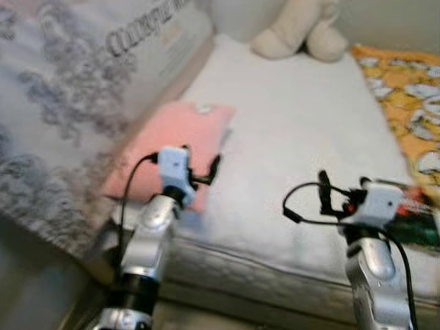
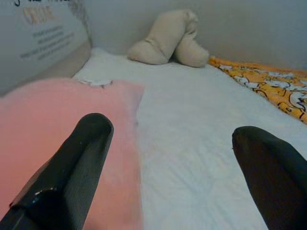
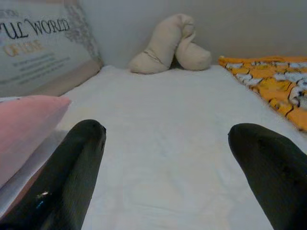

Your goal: Clean up the room

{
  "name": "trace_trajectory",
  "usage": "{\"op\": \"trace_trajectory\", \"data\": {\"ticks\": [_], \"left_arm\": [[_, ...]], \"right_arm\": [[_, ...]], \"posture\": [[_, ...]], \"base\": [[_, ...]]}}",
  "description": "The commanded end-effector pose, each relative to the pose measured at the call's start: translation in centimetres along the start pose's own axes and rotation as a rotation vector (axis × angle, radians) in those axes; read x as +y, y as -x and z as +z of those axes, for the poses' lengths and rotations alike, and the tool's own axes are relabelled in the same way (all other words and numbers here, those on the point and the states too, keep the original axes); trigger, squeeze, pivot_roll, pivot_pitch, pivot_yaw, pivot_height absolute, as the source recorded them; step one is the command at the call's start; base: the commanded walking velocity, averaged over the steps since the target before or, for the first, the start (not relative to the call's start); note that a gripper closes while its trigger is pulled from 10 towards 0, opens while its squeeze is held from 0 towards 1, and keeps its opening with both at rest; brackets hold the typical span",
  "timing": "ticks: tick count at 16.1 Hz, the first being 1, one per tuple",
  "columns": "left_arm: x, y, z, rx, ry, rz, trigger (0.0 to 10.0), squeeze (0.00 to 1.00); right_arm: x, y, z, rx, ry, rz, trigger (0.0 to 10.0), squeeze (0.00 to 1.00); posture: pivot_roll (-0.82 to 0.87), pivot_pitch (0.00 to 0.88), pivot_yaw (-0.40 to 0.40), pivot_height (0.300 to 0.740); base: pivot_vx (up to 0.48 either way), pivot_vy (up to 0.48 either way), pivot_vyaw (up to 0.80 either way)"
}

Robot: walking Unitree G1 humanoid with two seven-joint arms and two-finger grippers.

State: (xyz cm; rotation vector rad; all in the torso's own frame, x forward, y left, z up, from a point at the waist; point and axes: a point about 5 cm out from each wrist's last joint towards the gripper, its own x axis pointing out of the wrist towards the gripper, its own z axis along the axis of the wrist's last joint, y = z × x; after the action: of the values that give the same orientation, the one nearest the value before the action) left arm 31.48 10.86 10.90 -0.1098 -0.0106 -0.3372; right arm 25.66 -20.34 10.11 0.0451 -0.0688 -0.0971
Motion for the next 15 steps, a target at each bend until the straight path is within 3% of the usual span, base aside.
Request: {"op": "trace_trajectory", "data": {"ticks": [1, 5, 12, 15], "left_arm": [[-1.1, -1.0, 0.5, -0.016, -0.002, -0.043, 10.0, 0.00], [-1.2, -1.2, -0.1, 0.009, -0.006, -0.046, 10.0, 0.00], [-0.9, -0.8, -0.9, 0.045, -0.015, -0.043, 10.0, 0.00], [-0.1, -1.2, -1.2, 0.073, -0.050, 0.004, 10.0, 0.00]], "right_arm": [[-0.3, -0.3, 0.3, 0.001, 0.023, 0.001, 10.0, 0.00], [0.1, -0.7, 0.2, 0.002, 0.045, 0.018, 10.0, 0.00], [0.1, 0.0, -0.7, 0.044, 0.039, 0.006, 10.0, 0.00], [0.2, 0.3, -1.0, 0.053, 0.058, 0.005, 10.0, 0.00]], "posture": [[-0.14, 0.000, 0.007, 0.740], [-0.13, 0.000, 0.014, 0.740], [-0.14, 0.000, 0.035, 0.740], [-0.15, 0.000, 0.042, 0.740]], "base": [[0.000, -0.428, 0.00], [0.000, -0.423, 0.00], [0.076, -0.411, -0.56], [0.000, 0.000, -0.37]]}}
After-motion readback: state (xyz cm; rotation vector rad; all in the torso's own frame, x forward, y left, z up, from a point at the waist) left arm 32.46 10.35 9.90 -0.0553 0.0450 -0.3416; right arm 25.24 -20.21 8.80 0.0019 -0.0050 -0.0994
